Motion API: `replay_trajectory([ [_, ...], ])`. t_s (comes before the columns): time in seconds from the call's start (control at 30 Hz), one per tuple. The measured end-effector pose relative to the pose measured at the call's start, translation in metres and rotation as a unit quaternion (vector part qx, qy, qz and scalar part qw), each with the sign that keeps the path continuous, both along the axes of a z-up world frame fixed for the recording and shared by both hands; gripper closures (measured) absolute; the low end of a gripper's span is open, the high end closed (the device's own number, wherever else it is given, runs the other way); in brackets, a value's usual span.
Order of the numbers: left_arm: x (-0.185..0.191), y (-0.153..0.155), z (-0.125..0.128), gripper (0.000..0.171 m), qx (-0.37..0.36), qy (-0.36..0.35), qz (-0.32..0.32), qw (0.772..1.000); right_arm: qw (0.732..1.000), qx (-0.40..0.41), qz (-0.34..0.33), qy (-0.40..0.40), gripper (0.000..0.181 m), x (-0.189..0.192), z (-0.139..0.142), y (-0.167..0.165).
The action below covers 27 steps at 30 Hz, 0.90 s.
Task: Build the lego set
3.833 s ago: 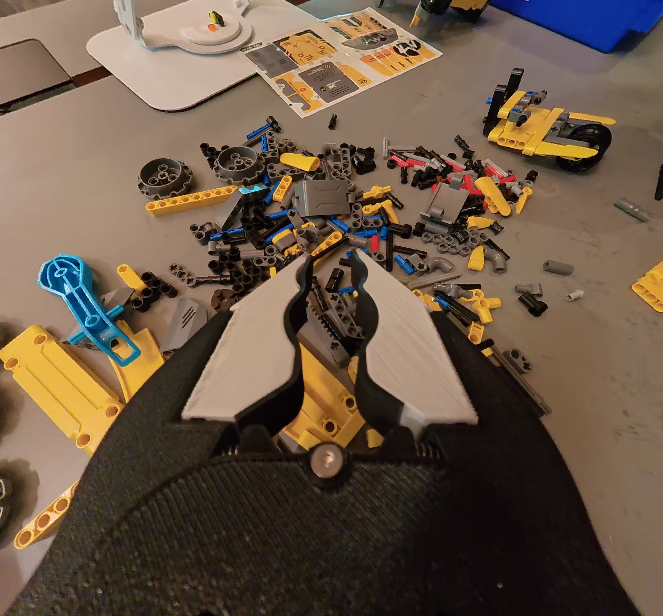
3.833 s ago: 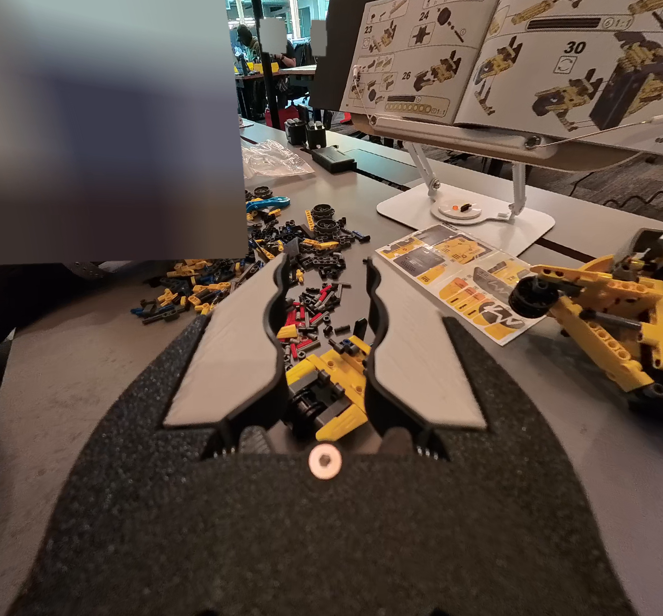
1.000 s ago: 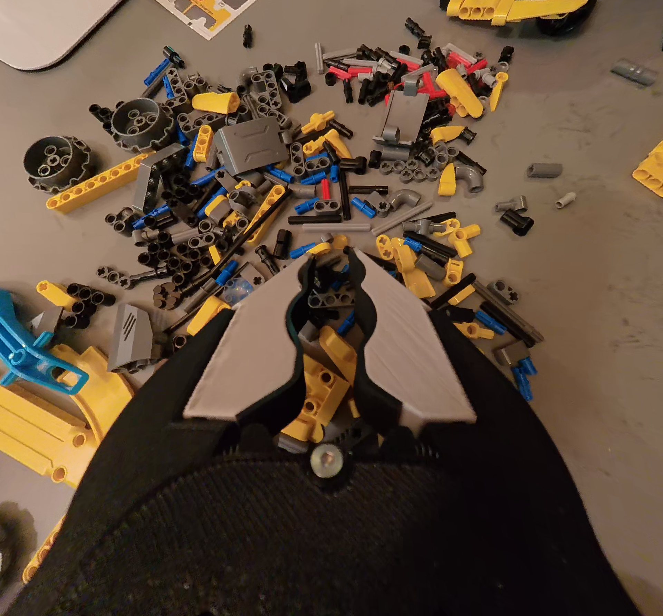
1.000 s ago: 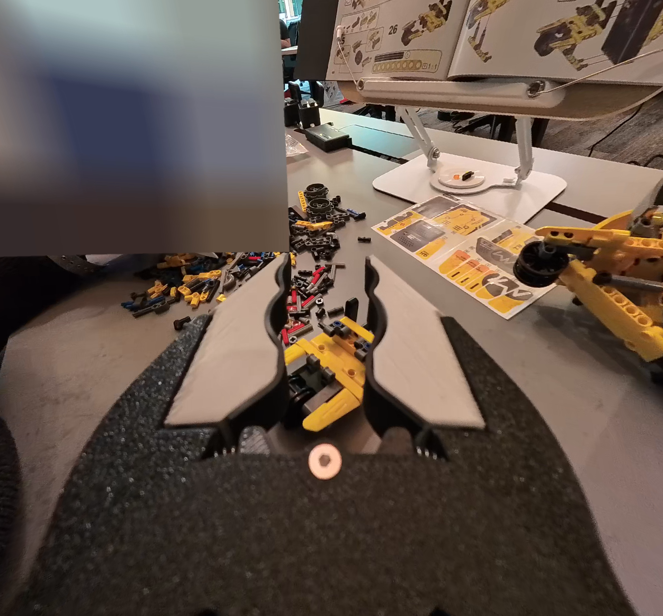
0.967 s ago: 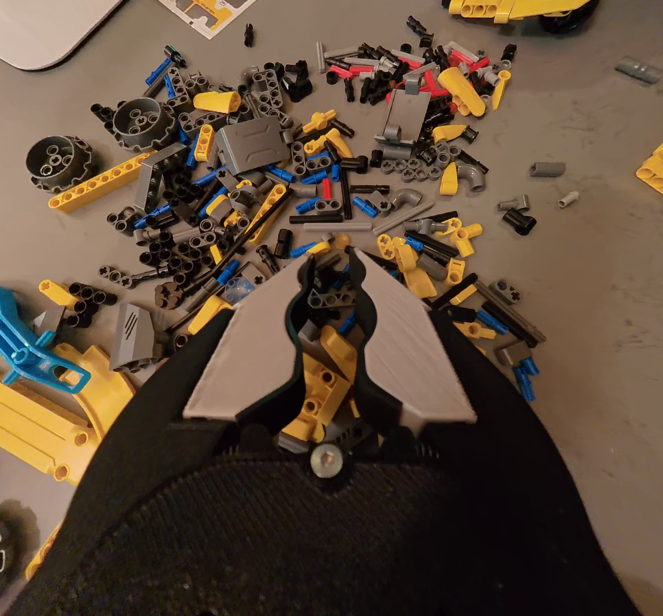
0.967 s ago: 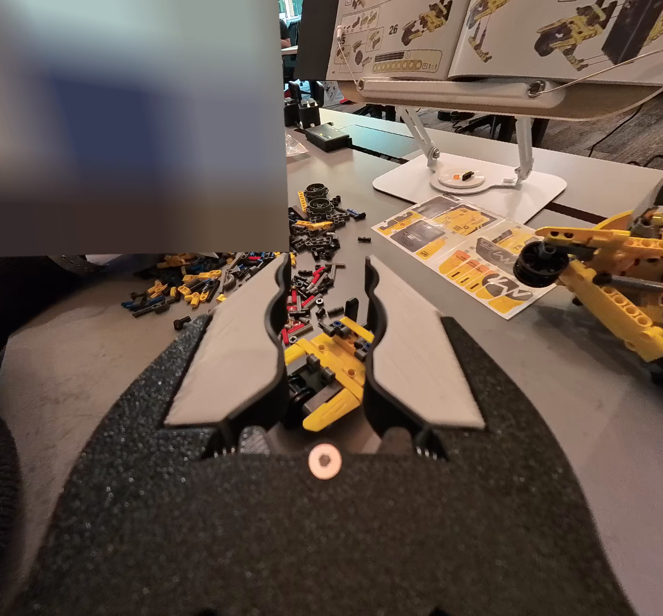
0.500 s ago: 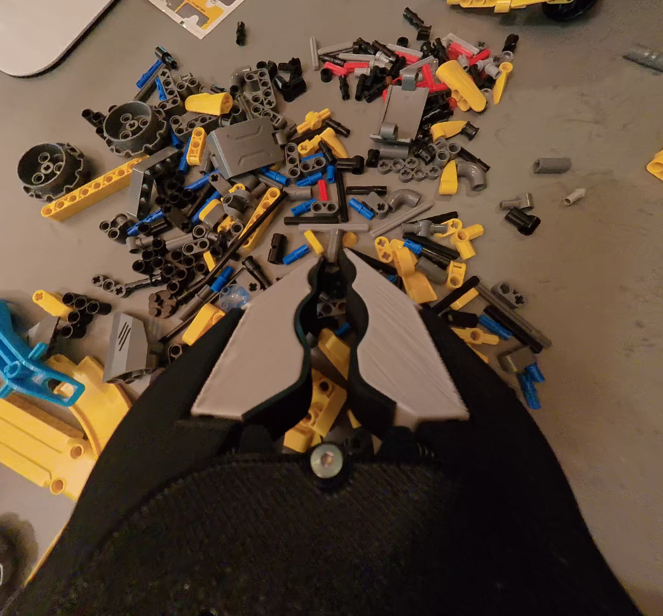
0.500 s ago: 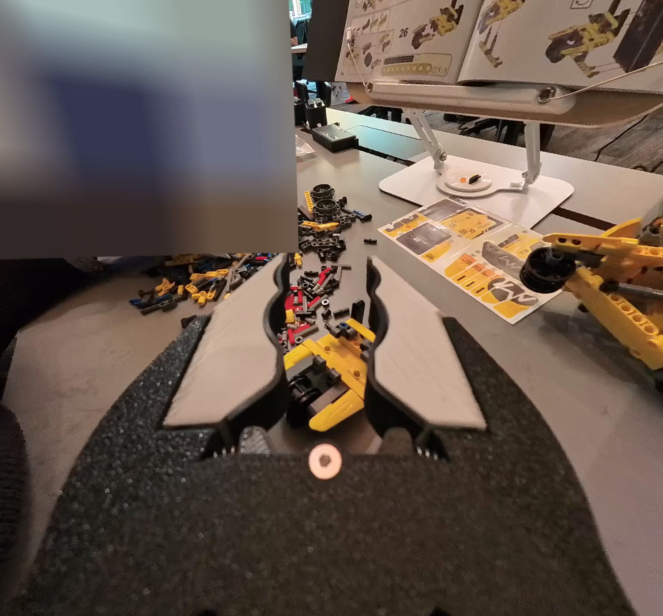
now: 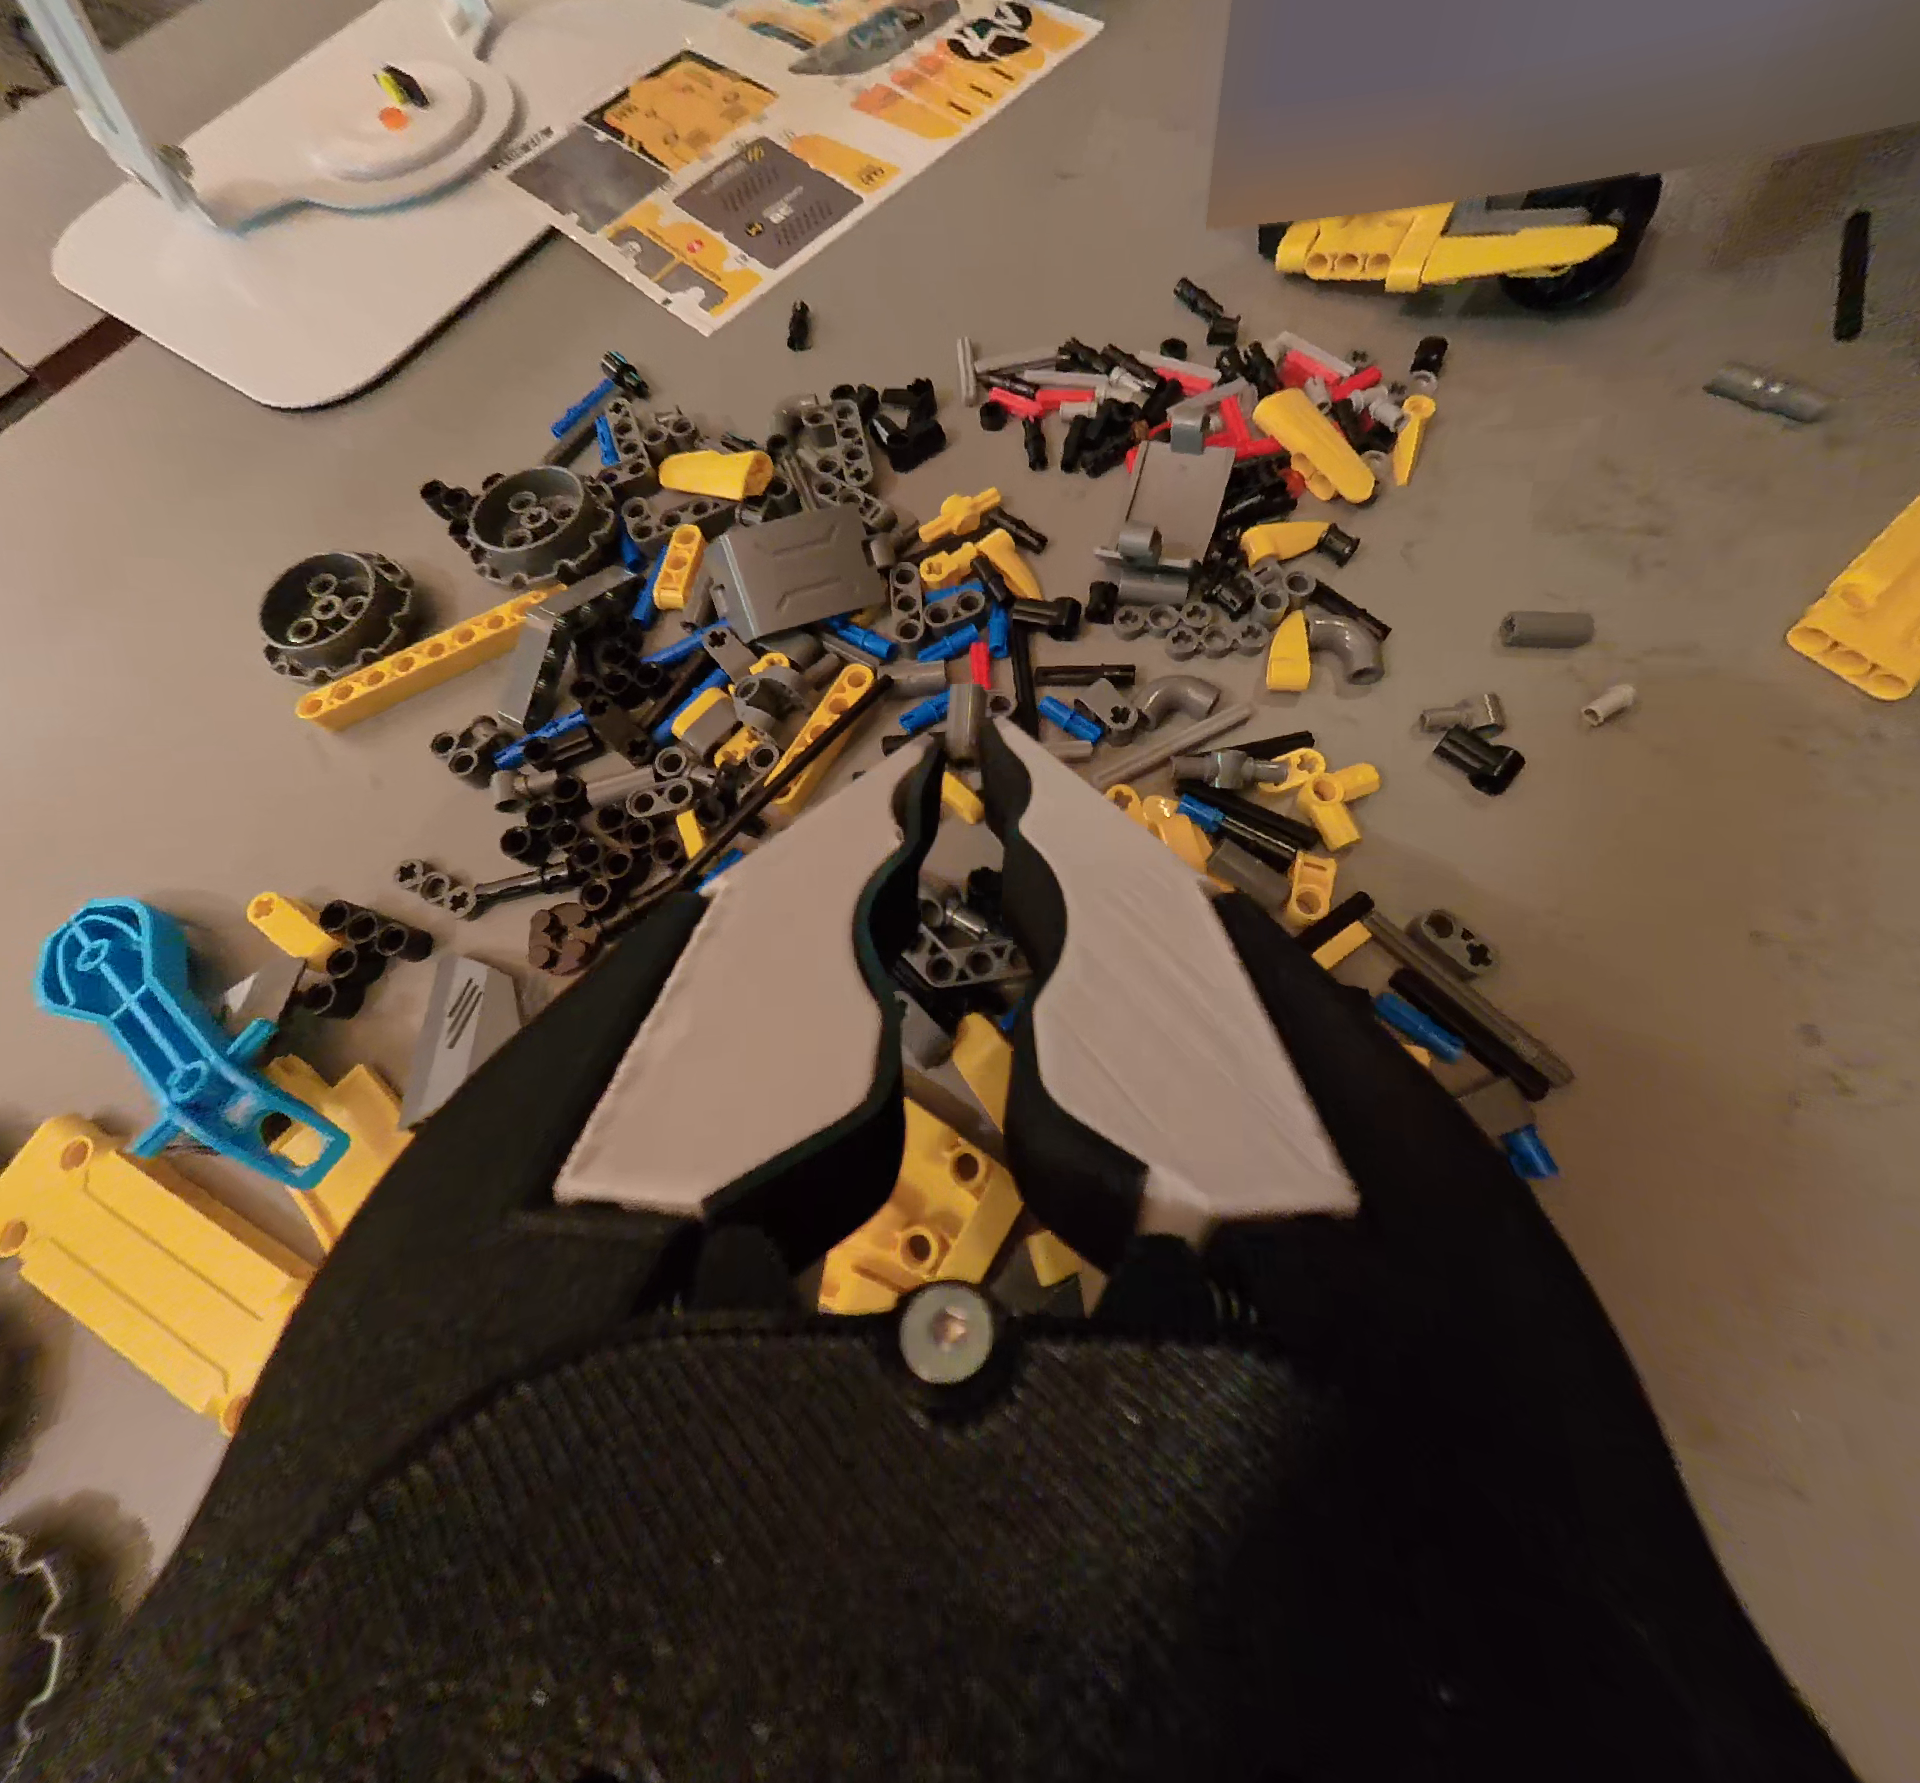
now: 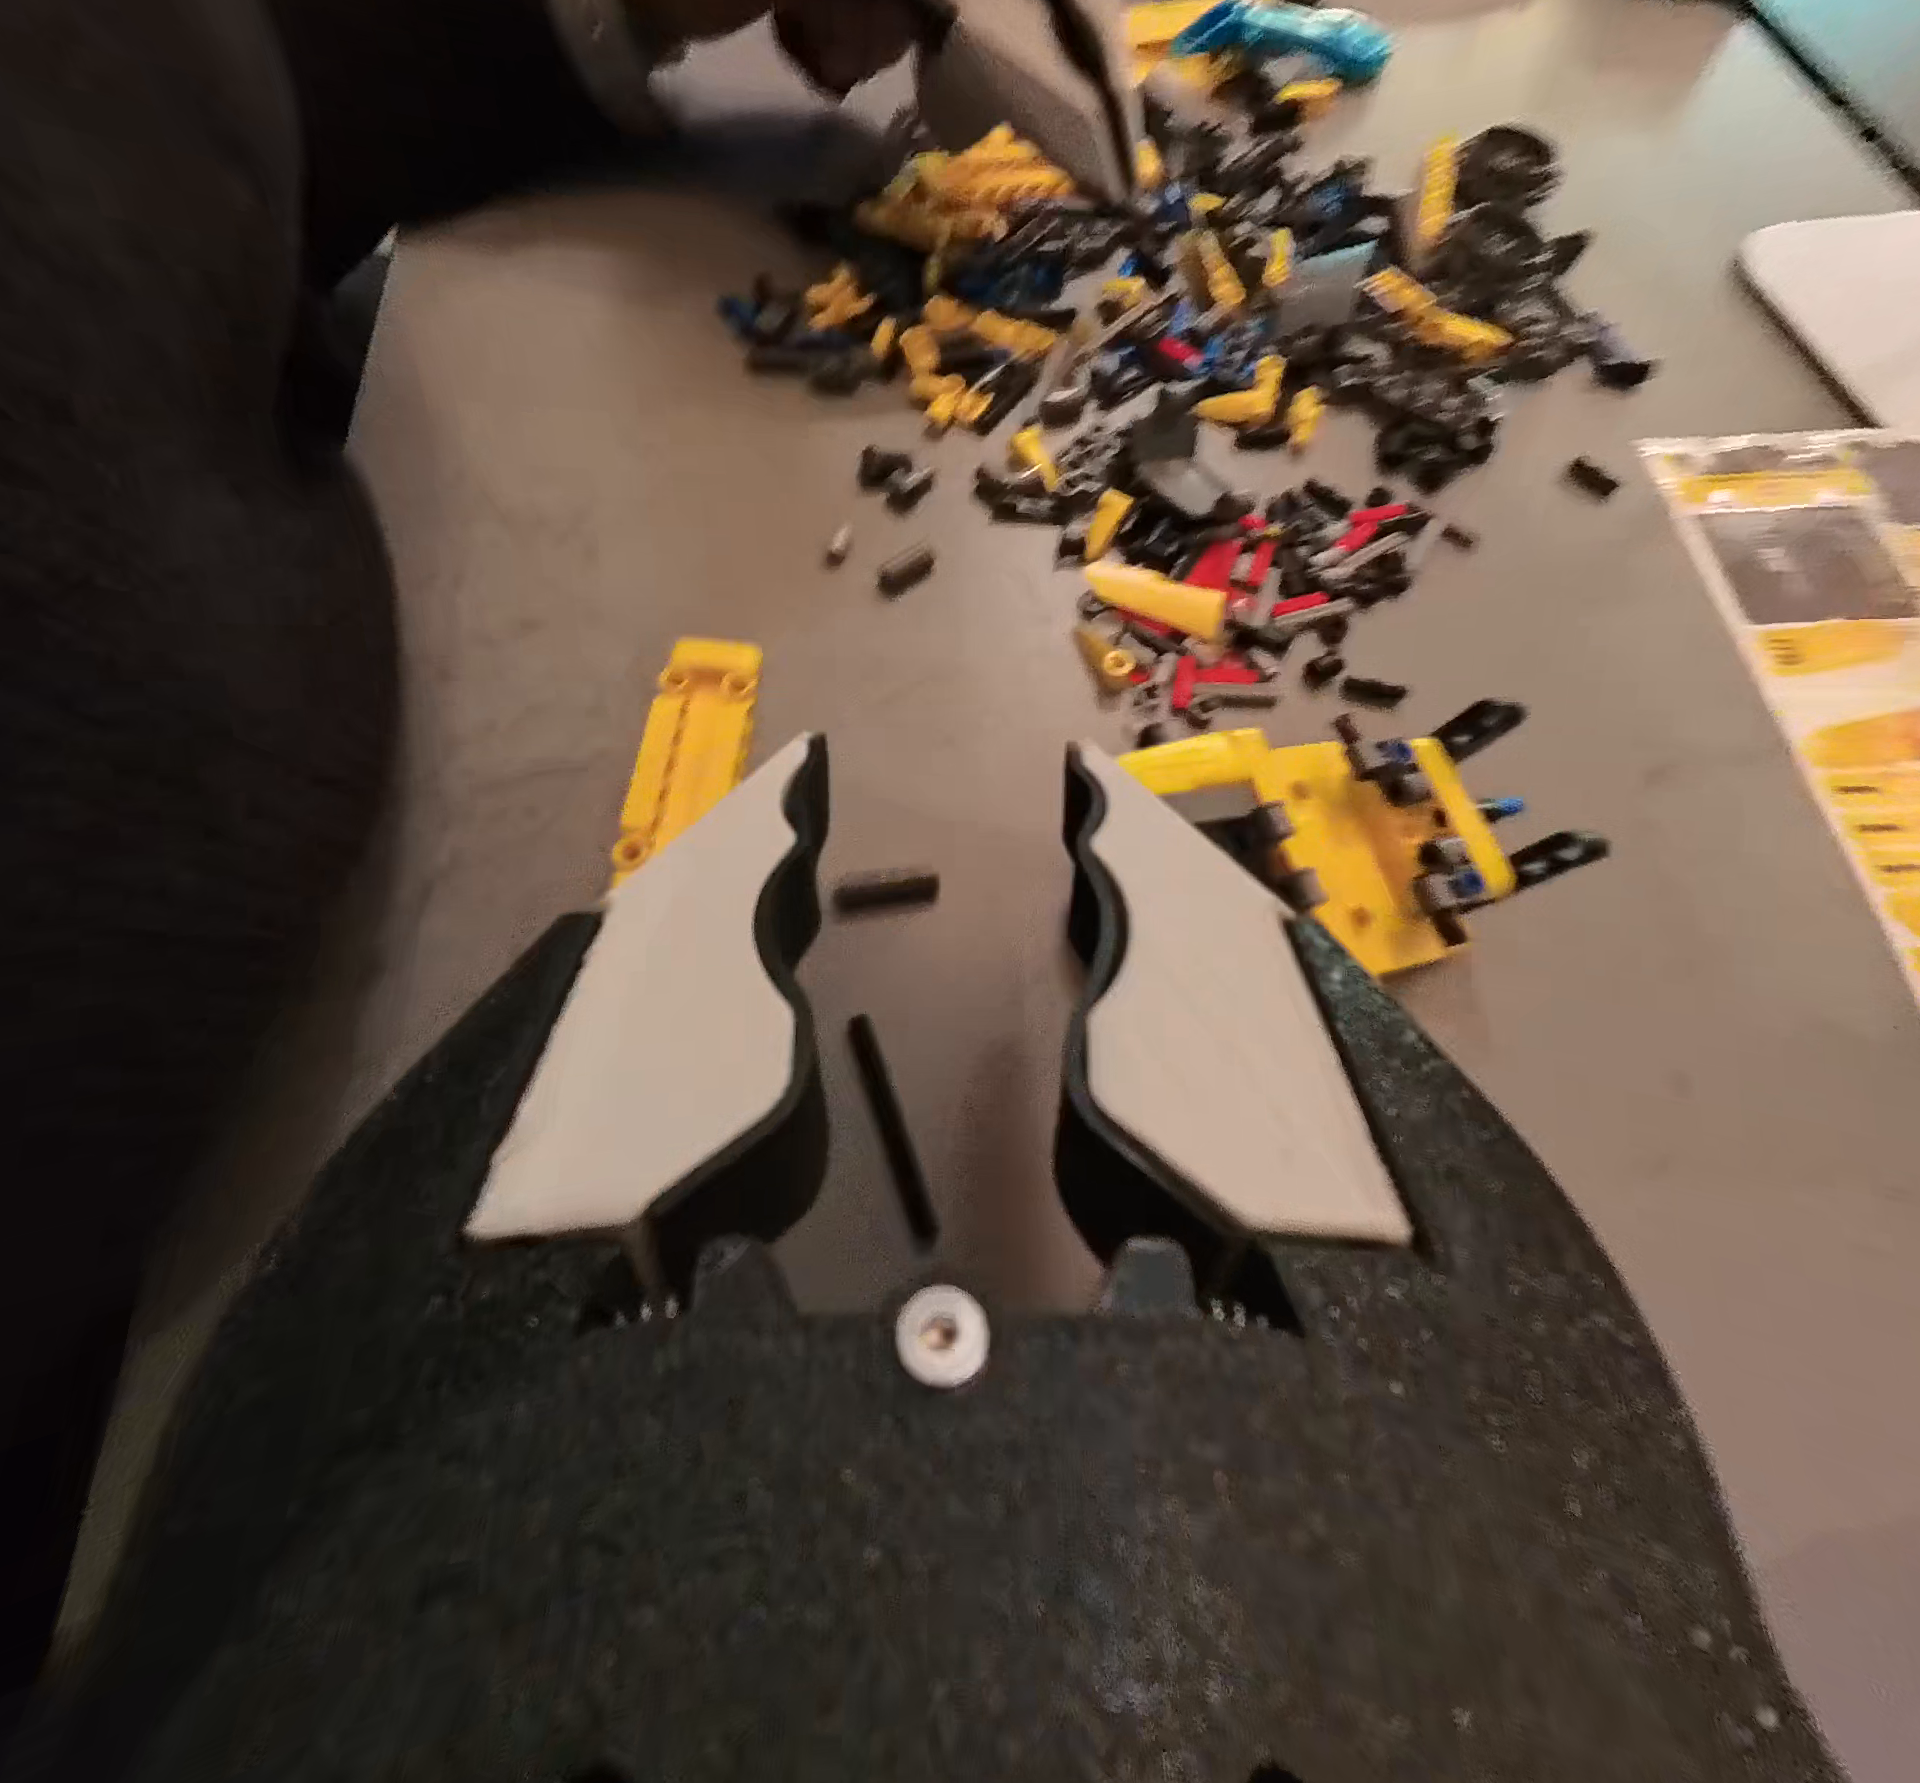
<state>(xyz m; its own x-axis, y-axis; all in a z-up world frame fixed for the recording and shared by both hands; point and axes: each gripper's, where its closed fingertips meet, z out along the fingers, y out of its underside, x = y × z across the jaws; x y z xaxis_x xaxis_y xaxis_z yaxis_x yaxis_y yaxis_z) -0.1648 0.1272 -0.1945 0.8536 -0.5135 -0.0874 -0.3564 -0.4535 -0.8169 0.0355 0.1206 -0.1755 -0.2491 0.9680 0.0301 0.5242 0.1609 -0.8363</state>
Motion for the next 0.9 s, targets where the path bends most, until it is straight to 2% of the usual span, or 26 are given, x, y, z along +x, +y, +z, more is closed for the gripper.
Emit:
replay_trajectory([
  [0.33, -0.001, 0.004, 0.011, 0.168, 0.022, -0.034, 0.009, 0.999, 0.997, -0.009, 0.042, -0.068, 0.156, 0.013, -0.026, -0.017],
  [0.57, 0.000, 0.003, 0.014, 0.168, 0.026, -0.035, 0.007, 0.999, 0.994, 0.006, 0.033, -0.105, 0.151, 0.014, -0.042, -0.013],
  [0.67, 0.002, 0.003, 0.016, 0.168, 0.032, -0.036, 0.006, 0.999, 0.993, 0.013, 0.031, -0.117, 0.157, 0.014, -0.047, -0.012],
  [0.8, 0.004, 0.002, 0.020, 0.168, 0.040, -0.035, 0.001, 0.999, 0.993, 0.011, 0.032, -0.115, 0.157, 0.010, -0.047, -0.014],
  [0.9, 0.009, 0.000, 0.024, 0.168, 0.047, -0.035, -0.005, 0.998, 0.996, -0.002, 0.036, -0.078, 0.157, -0.001, -0.036, -0.017],
])
